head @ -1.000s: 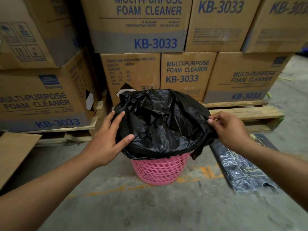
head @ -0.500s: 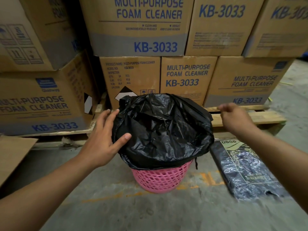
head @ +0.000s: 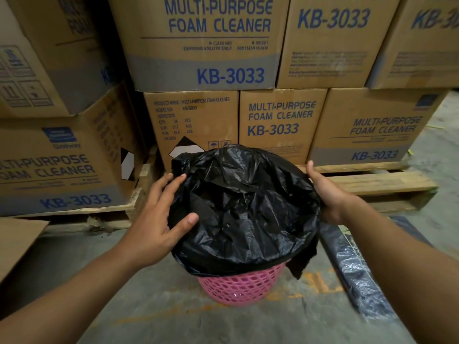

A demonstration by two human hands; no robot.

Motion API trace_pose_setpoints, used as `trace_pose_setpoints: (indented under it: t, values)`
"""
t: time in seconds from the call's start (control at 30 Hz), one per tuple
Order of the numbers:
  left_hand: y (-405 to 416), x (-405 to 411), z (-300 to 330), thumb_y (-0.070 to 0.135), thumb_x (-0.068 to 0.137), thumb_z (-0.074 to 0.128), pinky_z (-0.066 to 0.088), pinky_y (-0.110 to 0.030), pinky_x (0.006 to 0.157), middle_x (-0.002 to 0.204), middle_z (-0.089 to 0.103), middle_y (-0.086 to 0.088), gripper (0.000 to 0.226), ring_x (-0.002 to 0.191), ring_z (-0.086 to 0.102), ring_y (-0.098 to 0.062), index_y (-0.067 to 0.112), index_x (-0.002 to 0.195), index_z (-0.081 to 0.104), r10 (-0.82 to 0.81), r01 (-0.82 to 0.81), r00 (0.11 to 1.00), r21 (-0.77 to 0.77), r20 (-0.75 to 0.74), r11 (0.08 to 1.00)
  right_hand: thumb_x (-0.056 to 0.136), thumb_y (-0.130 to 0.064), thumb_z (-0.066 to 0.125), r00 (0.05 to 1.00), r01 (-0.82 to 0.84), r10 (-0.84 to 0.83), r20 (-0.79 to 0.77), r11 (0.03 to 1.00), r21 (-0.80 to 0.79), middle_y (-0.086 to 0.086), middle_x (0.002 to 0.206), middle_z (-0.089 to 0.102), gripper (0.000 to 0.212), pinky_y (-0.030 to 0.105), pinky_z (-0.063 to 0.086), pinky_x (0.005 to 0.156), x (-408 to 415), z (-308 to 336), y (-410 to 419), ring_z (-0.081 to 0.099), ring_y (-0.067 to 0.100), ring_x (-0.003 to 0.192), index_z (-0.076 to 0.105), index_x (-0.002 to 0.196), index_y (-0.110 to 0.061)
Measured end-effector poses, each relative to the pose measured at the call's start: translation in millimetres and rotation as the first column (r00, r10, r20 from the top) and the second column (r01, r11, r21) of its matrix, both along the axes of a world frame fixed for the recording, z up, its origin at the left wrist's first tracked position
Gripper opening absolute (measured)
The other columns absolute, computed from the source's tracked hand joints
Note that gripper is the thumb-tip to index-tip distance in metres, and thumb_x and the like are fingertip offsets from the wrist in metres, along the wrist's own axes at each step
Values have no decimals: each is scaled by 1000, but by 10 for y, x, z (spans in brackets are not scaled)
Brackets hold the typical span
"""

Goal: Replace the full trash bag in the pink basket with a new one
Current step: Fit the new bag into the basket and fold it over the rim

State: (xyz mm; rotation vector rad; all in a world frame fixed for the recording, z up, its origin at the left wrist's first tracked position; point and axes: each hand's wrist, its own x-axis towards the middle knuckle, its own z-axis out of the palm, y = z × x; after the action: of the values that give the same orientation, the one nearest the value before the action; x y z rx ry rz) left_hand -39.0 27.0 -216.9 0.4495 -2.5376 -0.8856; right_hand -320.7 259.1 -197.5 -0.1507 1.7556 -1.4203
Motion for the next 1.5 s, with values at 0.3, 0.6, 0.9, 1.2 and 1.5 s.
trace_pose_setpoints:
  t: [0.3,0.6,0.9,1.2,1.5]
  values:
    - [-152,-80,-69,92,71,30,25,-30,114,157,23,14,104,142,24,-3,33,155,18,157,-147,987,241,-21,959,85,-76,37,950,-47,87,-300,989,139,4,88,74,68,30,50,67,-134,220,-446,67,20,81,65,106,-17]
    - [-205,-52,-260,102,55,27,26,-34,118,141,45,16,105,133,40,-6,43,140,40,152,-142,987,732,54,666,73,-87,37,991,11,10,-131,988,156,19,108,73,92,42,50,83,-24,112,-389,68,33,101,70,114,-11]
    - [-459,-394,434,69,95,19,23,-16,107,153,39,4,76,139,34,-7,21,151,37,171,-169,981,33,-96,985,80,-84,26,500,57,188,-845,967,248,13,124,66,91,49,42,103,-95,402,-611,57,33,119,66,119,-12]
    - [-687,-765,299,95,70,25,28,-50,117,152,46,2,96,139,41,-26,38,145,44,93,-297,930,582,355,757,58,-99,13,483,-50,537,-691,805,591,7,152,43,121,46,28,115,-164,557,-1073,39,30,139,52,140,-19]
    - [-783,-877,399,84,84,21,40,-41,104,138,57,0,85,127,52,-24,27,138,54,202,-245,955,195,219,950,66,-94,15,624,-127,543,-561,780,613,7,158,31,114,49,20,119,-247,402,-1191,29,29,144,41,146,-18]
